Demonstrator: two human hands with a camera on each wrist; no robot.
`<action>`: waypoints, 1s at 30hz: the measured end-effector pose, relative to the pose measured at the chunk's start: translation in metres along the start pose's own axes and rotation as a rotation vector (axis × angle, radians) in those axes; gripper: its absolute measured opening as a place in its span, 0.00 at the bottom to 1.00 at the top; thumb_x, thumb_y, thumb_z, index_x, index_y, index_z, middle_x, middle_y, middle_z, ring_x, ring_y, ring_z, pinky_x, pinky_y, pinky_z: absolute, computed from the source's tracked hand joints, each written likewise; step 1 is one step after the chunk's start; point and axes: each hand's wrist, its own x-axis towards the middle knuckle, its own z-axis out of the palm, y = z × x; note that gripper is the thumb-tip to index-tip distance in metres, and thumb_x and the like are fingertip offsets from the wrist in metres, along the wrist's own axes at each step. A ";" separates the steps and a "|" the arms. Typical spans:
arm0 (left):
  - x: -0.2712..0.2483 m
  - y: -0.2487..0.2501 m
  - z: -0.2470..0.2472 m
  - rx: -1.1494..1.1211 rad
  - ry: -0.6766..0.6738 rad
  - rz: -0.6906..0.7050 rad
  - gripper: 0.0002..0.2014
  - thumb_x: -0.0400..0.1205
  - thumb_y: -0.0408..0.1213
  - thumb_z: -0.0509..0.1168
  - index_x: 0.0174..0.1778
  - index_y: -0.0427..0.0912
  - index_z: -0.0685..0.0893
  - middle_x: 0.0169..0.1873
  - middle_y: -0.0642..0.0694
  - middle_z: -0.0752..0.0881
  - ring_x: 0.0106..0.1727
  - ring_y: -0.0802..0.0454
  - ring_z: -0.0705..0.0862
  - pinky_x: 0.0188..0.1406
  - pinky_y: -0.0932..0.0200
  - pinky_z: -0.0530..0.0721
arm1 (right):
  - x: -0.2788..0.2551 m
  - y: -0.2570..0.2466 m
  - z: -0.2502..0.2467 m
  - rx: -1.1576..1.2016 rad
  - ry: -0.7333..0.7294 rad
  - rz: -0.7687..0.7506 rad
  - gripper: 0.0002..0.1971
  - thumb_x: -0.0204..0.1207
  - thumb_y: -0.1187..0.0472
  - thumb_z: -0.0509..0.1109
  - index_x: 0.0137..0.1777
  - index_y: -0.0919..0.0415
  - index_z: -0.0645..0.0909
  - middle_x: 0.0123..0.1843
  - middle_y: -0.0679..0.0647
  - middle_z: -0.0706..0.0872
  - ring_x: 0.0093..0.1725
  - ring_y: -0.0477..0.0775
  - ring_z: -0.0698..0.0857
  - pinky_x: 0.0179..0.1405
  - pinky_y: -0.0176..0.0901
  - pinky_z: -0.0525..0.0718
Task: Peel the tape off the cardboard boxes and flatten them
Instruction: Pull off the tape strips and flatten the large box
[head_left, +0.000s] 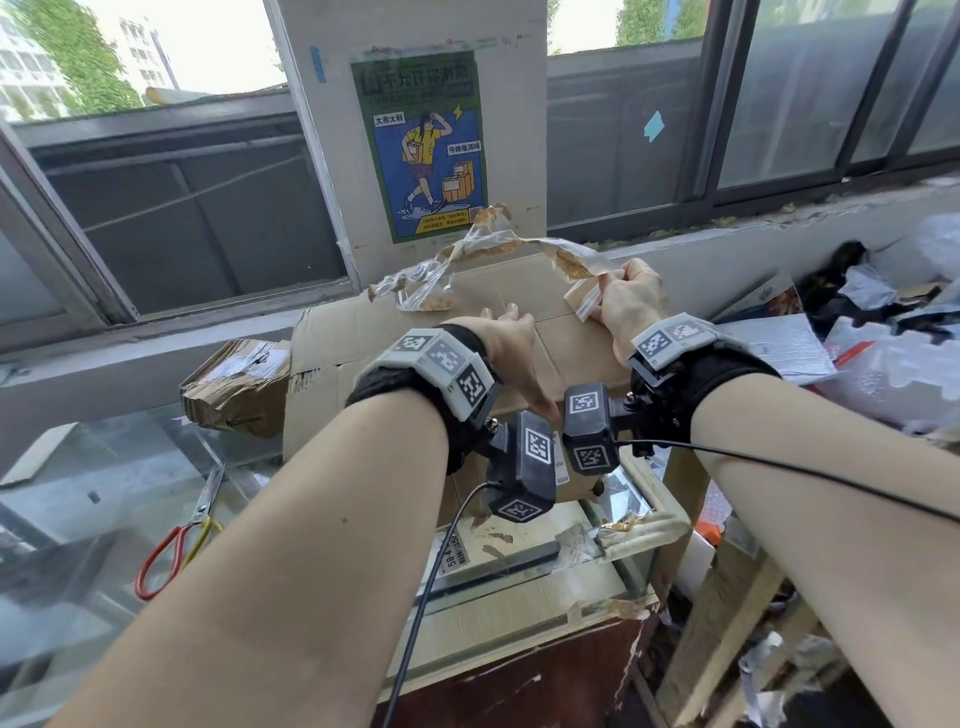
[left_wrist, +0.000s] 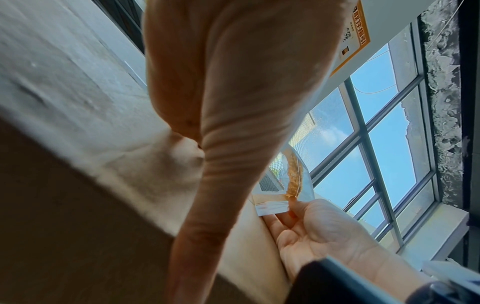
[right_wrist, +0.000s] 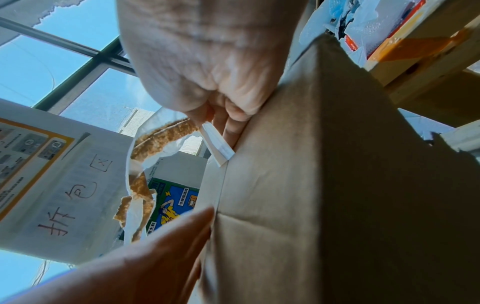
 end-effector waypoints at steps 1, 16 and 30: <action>0.000 0.000 0.000 -0.017 -0.003 0.006 0.63 0.69 0.58 0.76 0.85 0.44 0.37 0.85 0.41 0.40 0.85 0.38 0.39 0.83 0.39 0.49 | 0.003 0.003 0.001 0.021 -0.008 0.008 0.11 0.76 0.58 0.59 0.32 0.54 0.70 0.41 0.61 0.87 0.46 0.66 0.87 0.53 0.65 0.86; -0.002 0.004 -0.003 0.012 -0.013 0.007 0.60 0.67 0.57 0.78 0.85 0.54 0.42 0.85 0.41 0.41 0.85 0.37 0.45 0.82 0.36 0.53 | -0.006 0.003 -0.003 0.236 0.052 0.081 0.14 0.79 0.64 0.55 0.31 0.55 0.66 0.20 0.52 0.78 0.38 0.67 0.83 0.53 0.67 0.85; 0.003 0.003 -0.001 0.020 0.028 0.008 0.59 0.65 0.57 0.79 0.85 0.52 0.47 0.84 0.42 0.51 0.83 0.40 0.54 0.81 0.37 0.59 | 0.002 0.007 -0.002 0.377 0.256 0.100 0.16 0.76 0.73 0.52 0.30 0.56 0.66 0.35 0.61 0.81 0.39 0.63 0.85 0.45 0.69 0.87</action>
